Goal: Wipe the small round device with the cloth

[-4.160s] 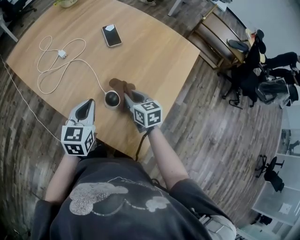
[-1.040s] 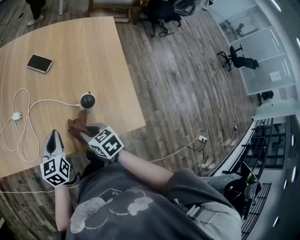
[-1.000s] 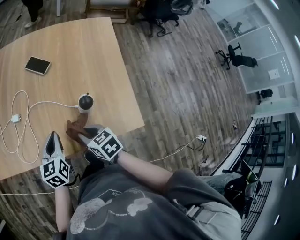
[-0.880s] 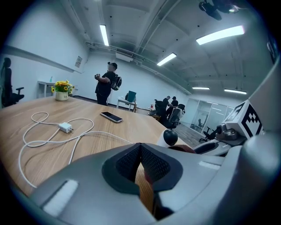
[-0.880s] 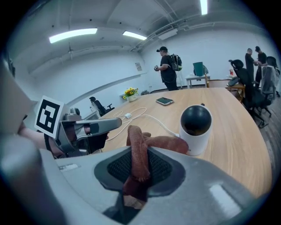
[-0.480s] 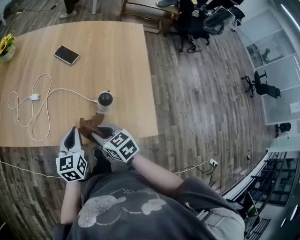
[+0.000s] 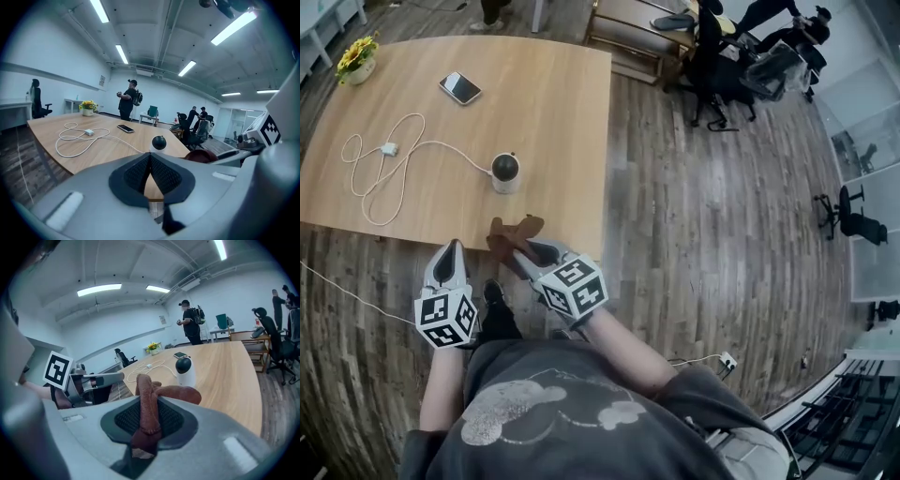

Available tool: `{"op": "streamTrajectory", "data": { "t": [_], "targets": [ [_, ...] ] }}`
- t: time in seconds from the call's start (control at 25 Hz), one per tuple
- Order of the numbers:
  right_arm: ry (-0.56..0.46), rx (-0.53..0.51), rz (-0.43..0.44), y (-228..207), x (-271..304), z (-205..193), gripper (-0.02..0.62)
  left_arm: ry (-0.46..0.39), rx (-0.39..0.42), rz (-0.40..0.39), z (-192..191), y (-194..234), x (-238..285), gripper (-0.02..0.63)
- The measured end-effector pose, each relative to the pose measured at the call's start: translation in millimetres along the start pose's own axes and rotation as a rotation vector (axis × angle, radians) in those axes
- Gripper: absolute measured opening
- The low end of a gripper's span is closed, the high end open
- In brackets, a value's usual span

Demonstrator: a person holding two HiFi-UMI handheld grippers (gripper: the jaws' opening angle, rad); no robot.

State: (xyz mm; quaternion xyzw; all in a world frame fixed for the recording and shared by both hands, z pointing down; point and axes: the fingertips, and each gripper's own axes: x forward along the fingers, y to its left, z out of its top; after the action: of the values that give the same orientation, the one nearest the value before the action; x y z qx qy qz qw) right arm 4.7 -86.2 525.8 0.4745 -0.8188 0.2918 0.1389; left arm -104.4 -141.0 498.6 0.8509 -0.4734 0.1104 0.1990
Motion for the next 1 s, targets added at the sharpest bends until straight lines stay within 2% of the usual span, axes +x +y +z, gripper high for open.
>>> {"op": "streamTrajectory", "data": {
  "t": [0.32,0.76,1.0],
  "targets": [
    [-0.057,-0.014,-0.004,-21,-79,-21,0.071,-0.088,0.053,0.047,-4,-58,-59,0.018],
    [-0.126,-0.033,0.022,-21,-148,-33,0.069,-0.117,0.009,0.083,-29,-116,-109,0.02],
    [-0.13,-0.041,0.018,-21,-160,-38,0.061,-0.124,0.007,0.086,-32,-125,-122,0.019]
  ]
}}
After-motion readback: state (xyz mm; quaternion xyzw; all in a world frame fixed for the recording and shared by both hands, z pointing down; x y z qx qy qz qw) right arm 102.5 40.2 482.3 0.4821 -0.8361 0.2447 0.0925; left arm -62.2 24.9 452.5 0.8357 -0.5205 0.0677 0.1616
